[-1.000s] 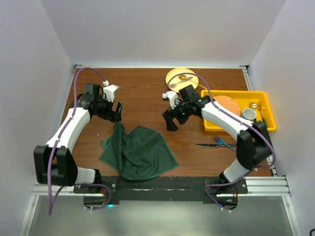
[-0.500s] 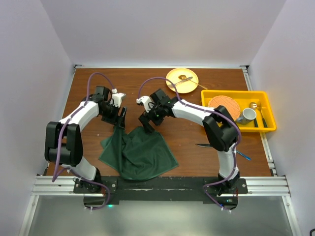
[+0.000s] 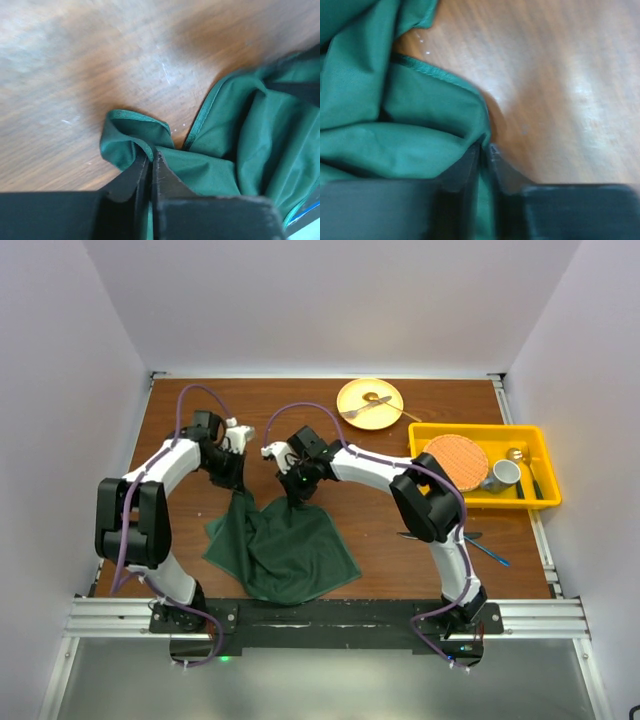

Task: Fold the napkin into a case and place the utensils inside
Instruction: Pick up the crumpled napkin from the center of the board, then flatten out the crumpled napkin at the center of the board.

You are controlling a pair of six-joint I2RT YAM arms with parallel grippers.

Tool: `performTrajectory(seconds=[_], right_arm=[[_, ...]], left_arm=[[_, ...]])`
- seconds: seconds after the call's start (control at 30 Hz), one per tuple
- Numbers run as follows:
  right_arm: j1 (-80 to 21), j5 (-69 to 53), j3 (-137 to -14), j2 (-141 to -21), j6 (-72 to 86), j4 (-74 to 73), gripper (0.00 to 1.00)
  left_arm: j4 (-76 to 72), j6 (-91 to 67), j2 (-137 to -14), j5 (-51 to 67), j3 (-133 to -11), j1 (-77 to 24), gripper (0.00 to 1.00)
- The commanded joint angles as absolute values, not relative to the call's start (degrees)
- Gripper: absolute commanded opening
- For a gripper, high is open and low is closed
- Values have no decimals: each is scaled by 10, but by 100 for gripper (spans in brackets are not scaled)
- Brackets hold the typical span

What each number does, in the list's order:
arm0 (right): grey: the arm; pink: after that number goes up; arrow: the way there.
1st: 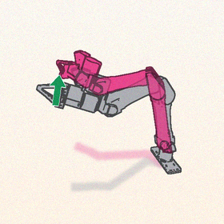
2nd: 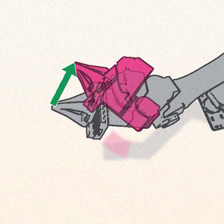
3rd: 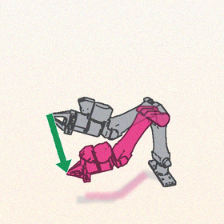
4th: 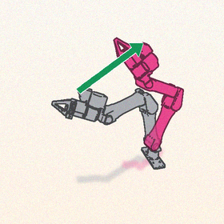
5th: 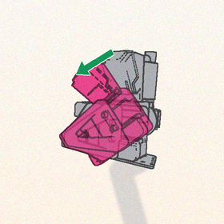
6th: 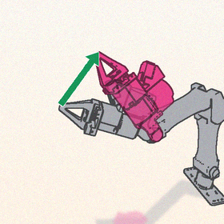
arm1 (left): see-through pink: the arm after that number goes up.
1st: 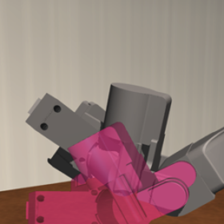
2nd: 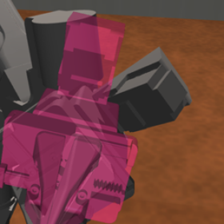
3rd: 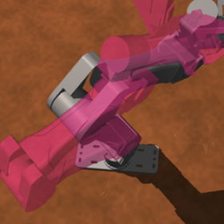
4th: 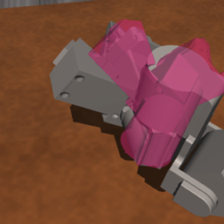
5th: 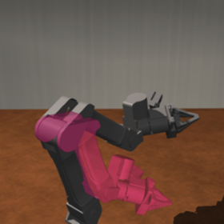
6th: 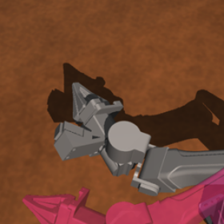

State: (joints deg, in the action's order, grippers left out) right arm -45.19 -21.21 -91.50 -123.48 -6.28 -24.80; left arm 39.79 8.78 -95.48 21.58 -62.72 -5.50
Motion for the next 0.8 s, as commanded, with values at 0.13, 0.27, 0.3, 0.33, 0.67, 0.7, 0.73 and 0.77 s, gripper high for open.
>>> performTrajectory(seconds=[0.13,0.27,0.3,0.33,0.67,0.7,0.73,0.77], right_arm=[[-406,-216,-897,-1124,-73,-270,0],[-353,-210,-847,-1041,-96,-293,0],[-352,-207,-835,-1017,-109,-303,0],[-352,-198,-824,-1007,-124,-315,0],[-410,-199,-671,-1001,-174,-399,0],[-413,-191,-671,-1004,-175,-403,0],[-414,-189,-672,-1007,-177,-409,0],[-413,-189,-684,-1014,-183,-424,5]], left_arm=[[452,142,-869,279,-695,-11,0],[493,216,-791,251,-662,-4,0],[511,231,-765,242,-650,-4,0],[523,244,-753,217,-637,-4,0],[585,349,-723,38,-473,14,0],[583,349,-729,30,-462,18,9],[581,349,-730,27,-462,18,9],[577,349,-732,28,-461,20,30]])
